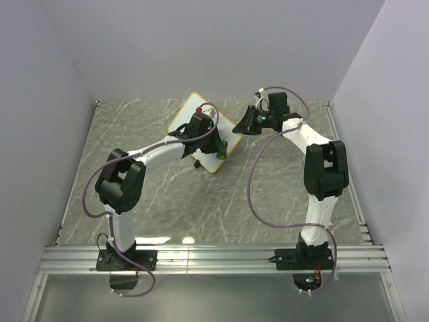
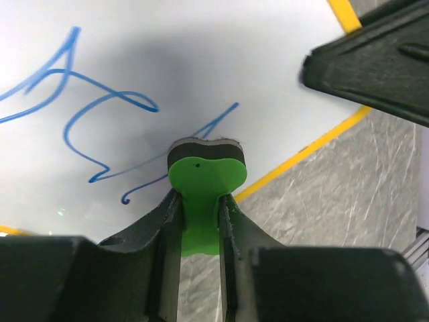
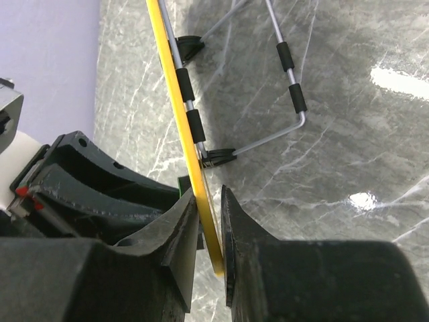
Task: Erase the whiteboard
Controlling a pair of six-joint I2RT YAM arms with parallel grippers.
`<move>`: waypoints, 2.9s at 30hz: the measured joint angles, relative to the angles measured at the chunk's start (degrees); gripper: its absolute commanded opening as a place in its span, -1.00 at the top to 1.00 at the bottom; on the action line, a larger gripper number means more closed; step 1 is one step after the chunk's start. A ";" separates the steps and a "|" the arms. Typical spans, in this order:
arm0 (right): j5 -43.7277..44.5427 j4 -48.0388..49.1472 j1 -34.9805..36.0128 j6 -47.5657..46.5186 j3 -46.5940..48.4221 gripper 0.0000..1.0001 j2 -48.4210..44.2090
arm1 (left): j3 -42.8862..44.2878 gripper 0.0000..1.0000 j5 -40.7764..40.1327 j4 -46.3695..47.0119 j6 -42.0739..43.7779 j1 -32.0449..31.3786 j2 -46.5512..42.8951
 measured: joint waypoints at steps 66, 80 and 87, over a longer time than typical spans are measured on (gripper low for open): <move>2.40 10.23 3.39 16.57 -3.34 1.00 -0.85 | -20.81 0.99 -9.73 20.98 -12.52 8.15 -5.18; 3.85 8.98 3.02 14.36 -5.70 1.00 -2.43 | -2.10 0.99 -3.91 17.14 -9.01 1.27 -0.04; 3.85 8.79 3.02 13.42 -5.70 1.00 -2.43 | 1.18 0.99 -0.59 16.15 -8.85 3.45 2.10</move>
